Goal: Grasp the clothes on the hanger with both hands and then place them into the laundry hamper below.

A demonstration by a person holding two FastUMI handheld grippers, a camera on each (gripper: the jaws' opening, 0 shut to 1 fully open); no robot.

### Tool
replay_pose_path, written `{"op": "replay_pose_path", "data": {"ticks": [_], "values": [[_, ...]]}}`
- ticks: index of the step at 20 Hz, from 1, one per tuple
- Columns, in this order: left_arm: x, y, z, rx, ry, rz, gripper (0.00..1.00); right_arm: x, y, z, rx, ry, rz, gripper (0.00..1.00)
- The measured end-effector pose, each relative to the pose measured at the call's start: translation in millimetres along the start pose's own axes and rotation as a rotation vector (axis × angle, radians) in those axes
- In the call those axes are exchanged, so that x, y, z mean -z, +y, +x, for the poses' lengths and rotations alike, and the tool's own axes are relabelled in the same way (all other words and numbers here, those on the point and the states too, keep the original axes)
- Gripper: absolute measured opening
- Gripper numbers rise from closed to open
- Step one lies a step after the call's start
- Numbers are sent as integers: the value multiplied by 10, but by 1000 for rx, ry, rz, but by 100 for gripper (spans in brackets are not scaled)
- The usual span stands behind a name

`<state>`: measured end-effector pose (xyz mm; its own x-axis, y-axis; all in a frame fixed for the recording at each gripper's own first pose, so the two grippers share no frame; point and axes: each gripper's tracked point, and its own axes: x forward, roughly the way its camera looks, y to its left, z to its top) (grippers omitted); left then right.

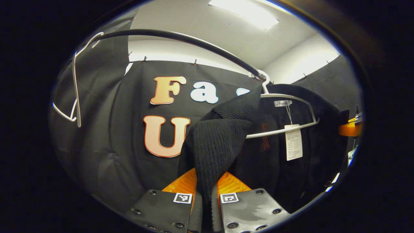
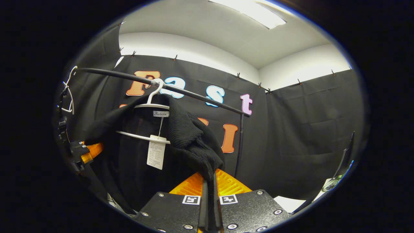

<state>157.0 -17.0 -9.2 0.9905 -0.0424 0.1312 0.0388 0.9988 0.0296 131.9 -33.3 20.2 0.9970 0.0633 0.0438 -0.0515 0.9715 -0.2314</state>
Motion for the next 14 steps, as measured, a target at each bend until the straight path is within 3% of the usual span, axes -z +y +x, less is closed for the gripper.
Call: {"op": "replay_pose_path", "data": {"ticks": [1, 2, 3, 9, 11, 14], "values": [[-49, -40, -17, 25, -5, -5, 10, -35, -31, -16, 7, -3, -10, 7], [-132, -59, -25, 42, -14, -13, 14, -74, -58, -33, 13, -6, -17, 6], [-222, -36, -33, 44, -22, -15, 12, -131, -47, -53, 13, -12, -16, 6], [-692, 256, 46, -57, -68, 10, 12, -534, -215, -97, 32, -80, -32, 5], [-887, 367, 58, -110, -107, 80, 12, -687, -304, -70, 39, -103, -38, 5], [-1180, 366, 115, -124, -168, 150, 14, -921, -503, 19, 65, -132, -68, 5]]}}
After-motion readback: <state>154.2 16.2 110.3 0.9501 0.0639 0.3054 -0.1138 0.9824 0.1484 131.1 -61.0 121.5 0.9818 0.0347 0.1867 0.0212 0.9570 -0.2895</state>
